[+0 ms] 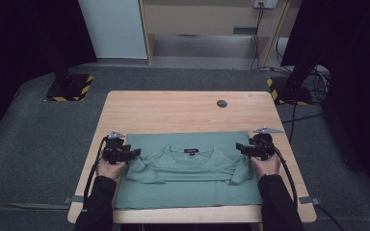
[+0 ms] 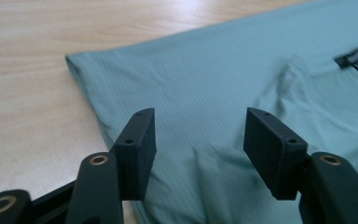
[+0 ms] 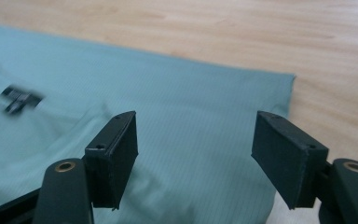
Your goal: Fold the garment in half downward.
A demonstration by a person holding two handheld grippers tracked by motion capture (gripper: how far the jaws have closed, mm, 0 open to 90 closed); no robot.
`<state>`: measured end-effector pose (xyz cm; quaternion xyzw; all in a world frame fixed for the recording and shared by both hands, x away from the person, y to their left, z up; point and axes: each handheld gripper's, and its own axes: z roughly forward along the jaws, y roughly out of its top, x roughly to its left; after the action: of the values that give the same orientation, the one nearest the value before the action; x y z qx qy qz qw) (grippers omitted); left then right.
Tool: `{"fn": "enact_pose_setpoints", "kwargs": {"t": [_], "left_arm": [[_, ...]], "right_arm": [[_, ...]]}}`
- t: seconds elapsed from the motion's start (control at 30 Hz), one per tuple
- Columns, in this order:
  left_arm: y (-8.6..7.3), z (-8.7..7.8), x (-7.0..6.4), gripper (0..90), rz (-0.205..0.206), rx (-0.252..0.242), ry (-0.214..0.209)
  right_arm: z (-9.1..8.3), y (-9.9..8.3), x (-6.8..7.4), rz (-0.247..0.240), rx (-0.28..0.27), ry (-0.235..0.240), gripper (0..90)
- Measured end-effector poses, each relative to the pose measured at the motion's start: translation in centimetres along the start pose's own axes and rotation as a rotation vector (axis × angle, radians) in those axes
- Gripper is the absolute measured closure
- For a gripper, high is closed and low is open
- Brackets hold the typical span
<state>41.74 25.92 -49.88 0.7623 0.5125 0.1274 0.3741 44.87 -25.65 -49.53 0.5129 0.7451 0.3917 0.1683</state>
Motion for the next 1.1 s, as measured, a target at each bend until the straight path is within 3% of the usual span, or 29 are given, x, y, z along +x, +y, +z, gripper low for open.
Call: {"fn": "enact_pose_setpoints", "kwargs": {"t": [0.17,0.3,0.57,0.6,0.63,0.67,0.73,0.9,1.1], "left_arm": [[-1.4,-0.9,-0.1,42.1,-0.015,0.015,-0.014],[-2.0,-1.0,-0.2,43.0,-0.014,0.024,-0.023],[-2.5,-0.7,-1.1,55.2,0.022,0.021,-0.005],[-2.5,-0.7,-1.1,57.5,0.022,0.021,-0.005],[-2.6,-0.7,-1.4,59.8,0.030,0.018,0.007],[-2.7,-0.8,-1.5,59.8,0.036,0.012,0.018],[-2.9,-1.0,-2.0,66.6,0.066,0.006,0.054],[-3.1,-1.5,-2.7,73.6,0.098,-0.031,0.079],[-3.4,-1.9,-2.7,78.8,0.105,-0.043,0.085]], "right_arm": [[-1.2,-0.8,0.7,-0.002,0.035,0.059,32.6],[-1.1,-1.3,1.1,-0.025,0.094,0.060,34.4],[-1.0,-2.7,1.2,-0.016,0.153,0.075,55.4],[-1.0,-2.7,1.2,-0.016,0.153,0.075,55.4],[-1.2,-3.1,1.3,-0.017,0.142,0.066,65.9],[-1.2,-3.1,1.3,-0.017,0.142,0.066,65.9],[-1.6,-3.5,1.1,-0.010,0.138,0.070,75.3],[-2.1,-3.8,1.3,-0.027,0.133,0.079,83.0],[-2.5,-3.8,1.7,-0.043,0.117,0.089,84.0]]}}
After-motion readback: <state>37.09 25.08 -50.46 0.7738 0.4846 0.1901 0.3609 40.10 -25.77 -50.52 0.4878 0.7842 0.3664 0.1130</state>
